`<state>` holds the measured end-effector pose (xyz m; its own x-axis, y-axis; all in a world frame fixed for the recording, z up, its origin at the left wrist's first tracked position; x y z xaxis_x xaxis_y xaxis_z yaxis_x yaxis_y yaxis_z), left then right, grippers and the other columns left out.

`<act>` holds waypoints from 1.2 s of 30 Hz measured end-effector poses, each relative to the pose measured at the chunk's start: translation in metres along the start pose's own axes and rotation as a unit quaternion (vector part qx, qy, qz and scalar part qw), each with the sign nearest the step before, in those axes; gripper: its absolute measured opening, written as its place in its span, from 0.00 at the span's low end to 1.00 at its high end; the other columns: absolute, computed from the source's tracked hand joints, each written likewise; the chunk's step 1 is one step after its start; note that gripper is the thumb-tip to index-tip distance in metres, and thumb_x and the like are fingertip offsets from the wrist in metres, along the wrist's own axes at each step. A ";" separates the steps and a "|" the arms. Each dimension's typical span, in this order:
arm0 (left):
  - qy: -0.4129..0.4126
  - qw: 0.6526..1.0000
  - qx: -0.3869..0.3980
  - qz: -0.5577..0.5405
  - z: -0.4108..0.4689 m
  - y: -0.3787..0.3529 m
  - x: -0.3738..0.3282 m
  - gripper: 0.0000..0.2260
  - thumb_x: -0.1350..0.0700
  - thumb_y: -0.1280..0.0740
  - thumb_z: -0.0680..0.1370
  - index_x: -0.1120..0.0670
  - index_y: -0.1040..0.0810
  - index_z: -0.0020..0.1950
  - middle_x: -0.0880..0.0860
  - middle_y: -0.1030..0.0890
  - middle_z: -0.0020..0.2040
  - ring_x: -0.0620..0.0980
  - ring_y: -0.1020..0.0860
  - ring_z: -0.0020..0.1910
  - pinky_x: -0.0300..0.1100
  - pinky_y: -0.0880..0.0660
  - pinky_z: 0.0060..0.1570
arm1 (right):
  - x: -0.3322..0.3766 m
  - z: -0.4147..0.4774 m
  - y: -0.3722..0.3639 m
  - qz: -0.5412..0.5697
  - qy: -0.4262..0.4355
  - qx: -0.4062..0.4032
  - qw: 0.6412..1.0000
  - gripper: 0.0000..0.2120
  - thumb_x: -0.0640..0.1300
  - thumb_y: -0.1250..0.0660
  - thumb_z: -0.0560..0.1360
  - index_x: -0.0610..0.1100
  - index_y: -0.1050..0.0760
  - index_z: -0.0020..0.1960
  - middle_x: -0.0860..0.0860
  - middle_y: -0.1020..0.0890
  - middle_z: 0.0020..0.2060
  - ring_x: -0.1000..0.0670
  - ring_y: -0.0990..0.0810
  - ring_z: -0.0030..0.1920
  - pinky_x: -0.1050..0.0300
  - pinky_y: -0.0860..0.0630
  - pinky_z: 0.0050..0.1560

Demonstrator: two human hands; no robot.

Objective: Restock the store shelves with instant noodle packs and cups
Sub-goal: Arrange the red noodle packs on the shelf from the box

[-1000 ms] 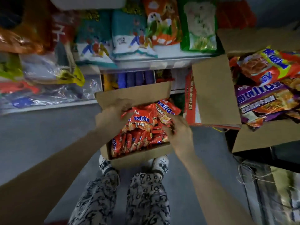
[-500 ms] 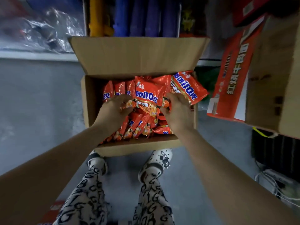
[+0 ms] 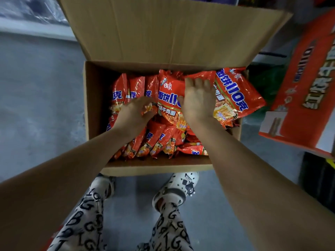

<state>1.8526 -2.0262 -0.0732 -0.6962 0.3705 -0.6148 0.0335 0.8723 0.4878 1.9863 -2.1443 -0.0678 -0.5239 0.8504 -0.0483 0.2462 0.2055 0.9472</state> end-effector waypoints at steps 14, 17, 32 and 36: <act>0.010 0.999 0.018 -0.040 -0.011 0.018 0.007 0.33 0.52 0.29 0.77 0.38 0.43 0.76 0.51 0.34 0.74 0.54 0.32 0.71 0.59 0.28 0.65 | -0.018 -0.029 0.025 0.341 -0.092 0.186 0.917 0.22 0.43 0.23 0.71 0.50 0.25 0.62 0.54 0.20 0.55 0.51 0.20 0.52 0.61 0.26 0.50; -0.010 0.997 0.058 -0.041 -0.018 0.025 -0.003 0.40 0.50 0.28 0.75 0.34 0.50 0.77 0.49 0.40 0.77 0.53 0.35 0.73 0.59 0.32 0.68 | -0.023 -0.036 0.037 0.456 -0.103 0.265 0.843 0.22 0.41 0.25 0.73 0.51 0.27 0.64 0.55 0.21 0.55 0.52 0.19 0.52 0.61 0.23 0.48; 0.034 0.983 0.033 -0.177 -0.032 0.039 0.020 0.38 0.57 0.25 0.71 0.36 0.40 0.73 0.39 0.32 0.62 0.39 0.29 0.57 0.31 0.29 0.48 | -0.043 -0.018 0.034 0.368 -0.115 0.042 0.922 0.18 0.44 0.29 0.76 0.53 0.25 0.65 0.50 0.25 0.62 0.48 0.26 0.63 0.47 0.23 0.60; 0.055 0.984 0.008 -0.167 -0.031 0.038 0.044 0.37 0.57 0.24 0.71 0.39 0.38 0.74 0.41 0.30 0.62 0.41 0.29 0.57 0.29 0.31 0.43 | -0.053 -0.017 0.007 0.251 -0.117 0.052 0.960 0.28 0.41 0.27 0.74 0.55 0.30 0.71 0.44 0.34 0.72 0.42 0.32 0.71 0.46 0.26 0.66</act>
<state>1.8012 -1.9866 -0.0621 -0.7436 0.0272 -0.6681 -0.1992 0.9448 0.2602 2.0019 -2.1960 -0.0530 -0.1243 0.9376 0.3248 0.5061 -0.2216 0.8335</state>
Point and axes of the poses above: each hand's wrist, its own z-axis towards the middle knuckle, its own y-axis out of the back of the hand, x = y × z, the point moved 7 cm from there along z, towards the middle knuckle
